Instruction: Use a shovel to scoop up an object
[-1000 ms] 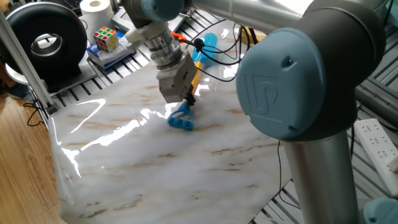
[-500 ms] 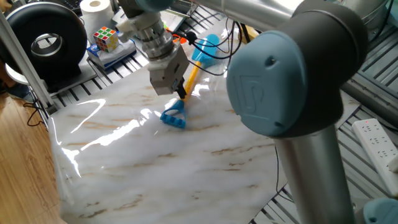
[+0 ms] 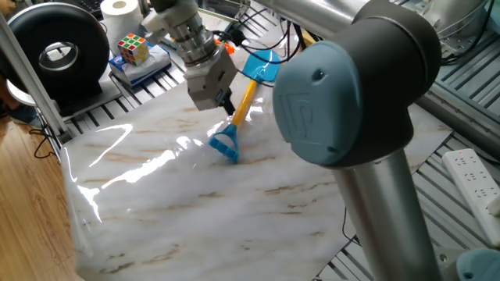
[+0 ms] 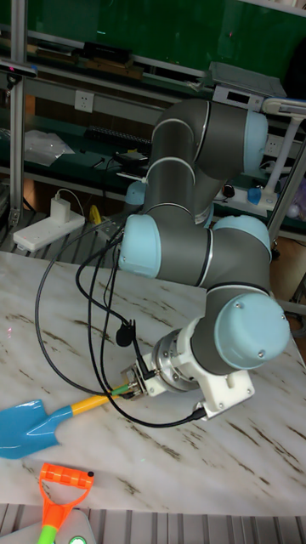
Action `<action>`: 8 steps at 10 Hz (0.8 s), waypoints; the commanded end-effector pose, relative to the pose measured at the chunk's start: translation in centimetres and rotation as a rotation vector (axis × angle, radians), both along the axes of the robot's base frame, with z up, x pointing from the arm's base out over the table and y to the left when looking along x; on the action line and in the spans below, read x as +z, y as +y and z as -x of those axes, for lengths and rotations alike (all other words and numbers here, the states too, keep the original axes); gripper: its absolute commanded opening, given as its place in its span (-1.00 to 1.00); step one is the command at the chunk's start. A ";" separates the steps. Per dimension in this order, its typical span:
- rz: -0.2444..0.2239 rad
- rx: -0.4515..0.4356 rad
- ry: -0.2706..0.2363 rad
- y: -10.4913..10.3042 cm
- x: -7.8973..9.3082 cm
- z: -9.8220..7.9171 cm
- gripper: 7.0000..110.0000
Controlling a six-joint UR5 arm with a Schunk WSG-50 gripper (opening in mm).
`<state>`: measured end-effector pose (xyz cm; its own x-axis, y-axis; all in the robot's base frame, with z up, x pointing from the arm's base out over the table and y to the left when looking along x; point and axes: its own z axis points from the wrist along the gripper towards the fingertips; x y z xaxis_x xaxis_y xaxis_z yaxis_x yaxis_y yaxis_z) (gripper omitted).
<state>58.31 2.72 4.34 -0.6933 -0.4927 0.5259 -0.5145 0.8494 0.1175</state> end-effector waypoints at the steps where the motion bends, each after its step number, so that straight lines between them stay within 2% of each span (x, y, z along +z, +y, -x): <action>1: 0.001 -0.018 0.022 -1.2 -1.4 2.6 -1.00; 3: 0.020 -0.007 -0.007 -2.3 -4.0 2.9 -1.00; 6: -0.002 -0.026 -0.027 -1.4 -4.9 2.9 -1.00; 8: -0.034 -0.055 -0.050 0.4 -5.2 2.0 -1.00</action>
